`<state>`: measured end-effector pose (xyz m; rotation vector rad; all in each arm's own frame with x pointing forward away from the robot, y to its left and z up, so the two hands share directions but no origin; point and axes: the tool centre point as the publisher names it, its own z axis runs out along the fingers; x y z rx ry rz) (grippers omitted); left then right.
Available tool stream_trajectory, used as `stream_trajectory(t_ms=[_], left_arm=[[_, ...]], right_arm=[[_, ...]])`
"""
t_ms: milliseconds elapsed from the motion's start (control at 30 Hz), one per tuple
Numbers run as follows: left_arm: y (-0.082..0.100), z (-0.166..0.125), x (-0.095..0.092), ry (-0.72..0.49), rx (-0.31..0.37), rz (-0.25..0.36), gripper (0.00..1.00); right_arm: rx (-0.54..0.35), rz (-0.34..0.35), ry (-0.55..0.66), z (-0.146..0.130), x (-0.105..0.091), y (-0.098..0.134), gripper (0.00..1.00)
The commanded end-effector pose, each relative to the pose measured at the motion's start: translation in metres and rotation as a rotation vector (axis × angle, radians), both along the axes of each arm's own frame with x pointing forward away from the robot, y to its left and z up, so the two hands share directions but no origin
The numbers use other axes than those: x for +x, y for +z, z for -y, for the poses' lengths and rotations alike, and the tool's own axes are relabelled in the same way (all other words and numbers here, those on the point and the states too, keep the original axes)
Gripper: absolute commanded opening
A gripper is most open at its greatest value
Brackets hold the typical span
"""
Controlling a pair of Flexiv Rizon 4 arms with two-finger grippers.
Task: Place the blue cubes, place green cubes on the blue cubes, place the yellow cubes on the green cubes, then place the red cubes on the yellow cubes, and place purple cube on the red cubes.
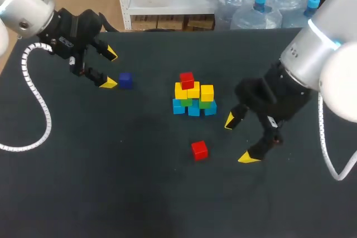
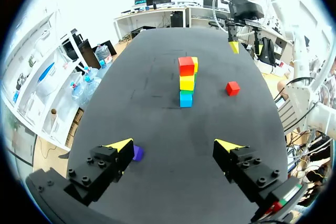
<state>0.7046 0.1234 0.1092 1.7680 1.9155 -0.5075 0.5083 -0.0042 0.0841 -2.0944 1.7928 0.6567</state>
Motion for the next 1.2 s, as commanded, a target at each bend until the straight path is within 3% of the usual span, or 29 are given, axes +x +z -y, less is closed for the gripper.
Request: stream_trajectory(t_ms=[33,200,400,667,1200], left_arm=[[-0.001,-0.001,-0.001,-0.001,-0.004,0.004,1.0],[-0.001,-0.001,-0.001,-0.001,-0.004,0.004,1.0],[-0.001,-0.001,-0.001,-0.001,-0.004,0.004,1.0],[-0.001,-0.001,-0.001,-0.001,-0.004,0.004,1.0],[-0.001,-0.001,-0.001,-0.001,-0.004,0.004,1.0]], right_arm=[[0.001,0.0,0.0,0.0,0.0,-0.001,1.0],[0.001,0.0,0.0,0.0,0.0,-0.001,1.0],[-0.087,0.013,0.075,-0.034,-0.006,-0.011,1.0],[-0.158,0.027,0.115,-0.053,-0.008,-0.02,1.0],[-0.2,0.009,0.12,-0.056,0.003,-0.045,1.0]])
